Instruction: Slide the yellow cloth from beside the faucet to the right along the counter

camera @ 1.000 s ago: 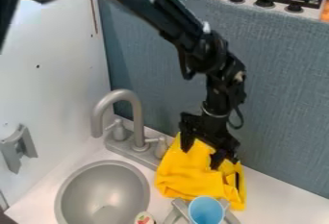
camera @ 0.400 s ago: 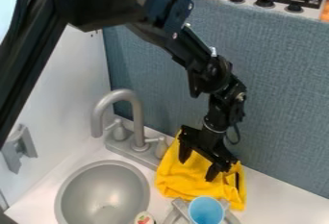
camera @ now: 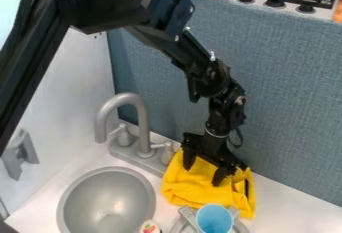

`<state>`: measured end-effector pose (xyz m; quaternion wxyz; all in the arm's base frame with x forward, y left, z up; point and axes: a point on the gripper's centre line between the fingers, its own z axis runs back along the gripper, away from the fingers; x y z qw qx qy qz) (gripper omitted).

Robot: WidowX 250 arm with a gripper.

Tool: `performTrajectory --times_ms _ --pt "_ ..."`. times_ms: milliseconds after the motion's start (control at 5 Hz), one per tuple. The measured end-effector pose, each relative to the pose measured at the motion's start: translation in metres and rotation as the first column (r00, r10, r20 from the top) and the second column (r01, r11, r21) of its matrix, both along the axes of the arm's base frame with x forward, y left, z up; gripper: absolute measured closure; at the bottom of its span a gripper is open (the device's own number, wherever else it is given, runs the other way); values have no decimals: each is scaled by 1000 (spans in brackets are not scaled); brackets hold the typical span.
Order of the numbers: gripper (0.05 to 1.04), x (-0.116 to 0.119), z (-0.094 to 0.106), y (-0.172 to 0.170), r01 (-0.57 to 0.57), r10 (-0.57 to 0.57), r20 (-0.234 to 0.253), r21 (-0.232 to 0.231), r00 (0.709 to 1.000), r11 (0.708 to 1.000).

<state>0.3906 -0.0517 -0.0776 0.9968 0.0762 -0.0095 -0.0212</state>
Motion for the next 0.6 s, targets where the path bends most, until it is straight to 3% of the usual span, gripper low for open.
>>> performTrajectory --times_ms 200,600 --pt "82 -6 -22 -4 -2 1 -35 -21 999 1000" --pt "82 4 -24 -25 11 -11 3 -100 1000 995"
